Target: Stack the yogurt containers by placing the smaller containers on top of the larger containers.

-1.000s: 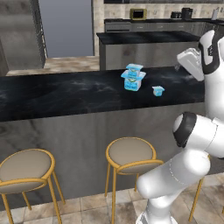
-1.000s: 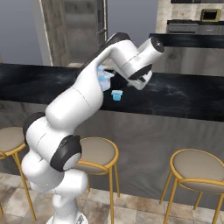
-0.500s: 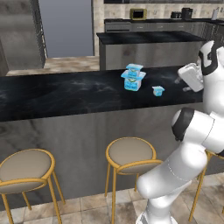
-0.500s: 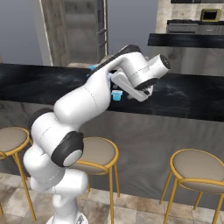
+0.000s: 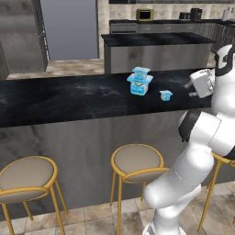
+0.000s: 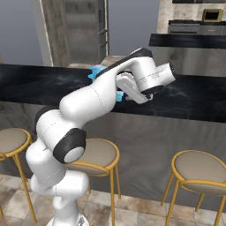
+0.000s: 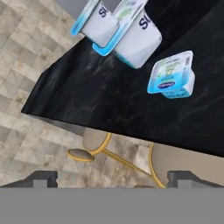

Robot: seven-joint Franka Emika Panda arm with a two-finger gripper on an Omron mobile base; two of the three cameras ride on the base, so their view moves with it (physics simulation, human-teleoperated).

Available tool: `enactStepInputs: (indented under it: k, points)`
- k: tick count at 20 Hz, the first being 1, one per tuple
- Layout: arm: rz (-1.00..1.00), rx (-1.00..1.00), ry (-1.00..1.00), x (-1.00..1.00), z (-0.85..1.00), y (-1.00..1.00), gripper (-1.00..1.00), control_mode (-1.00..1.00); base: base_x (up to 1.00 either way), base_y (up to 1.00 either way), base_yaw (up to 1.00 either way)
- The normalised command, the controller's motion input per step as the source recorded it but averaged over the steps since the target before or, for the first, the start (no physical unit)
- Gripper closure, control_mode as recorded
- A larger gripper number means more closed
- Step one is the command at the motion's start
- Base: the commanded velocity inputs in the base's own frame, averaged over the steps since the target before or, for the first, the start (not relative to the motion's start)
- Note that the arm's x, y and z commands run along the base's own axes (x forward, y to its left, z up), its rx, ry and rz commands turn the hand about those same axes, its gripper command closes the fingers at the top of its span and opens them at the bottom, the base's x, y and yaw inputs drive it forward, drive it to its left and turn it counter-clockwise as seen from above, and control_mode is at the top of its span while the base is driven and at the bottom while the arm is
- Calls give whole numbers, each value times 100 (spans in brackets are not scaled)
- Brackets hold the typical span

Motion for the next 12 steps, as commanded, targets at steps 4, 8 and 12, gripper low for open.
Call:
enactStepInputs:
  k: [4, 8, 12]
  points:
    - [3, 12, 0, 4, 0, 0, -100, -100, 0, 0, 0]
    - [0, 6, 0, 4, 0, 0, -100, -100, 0, 0, 0]
    - [0, 0, 3, 0, 0, 7, -100, -100, 0, 0, 0]
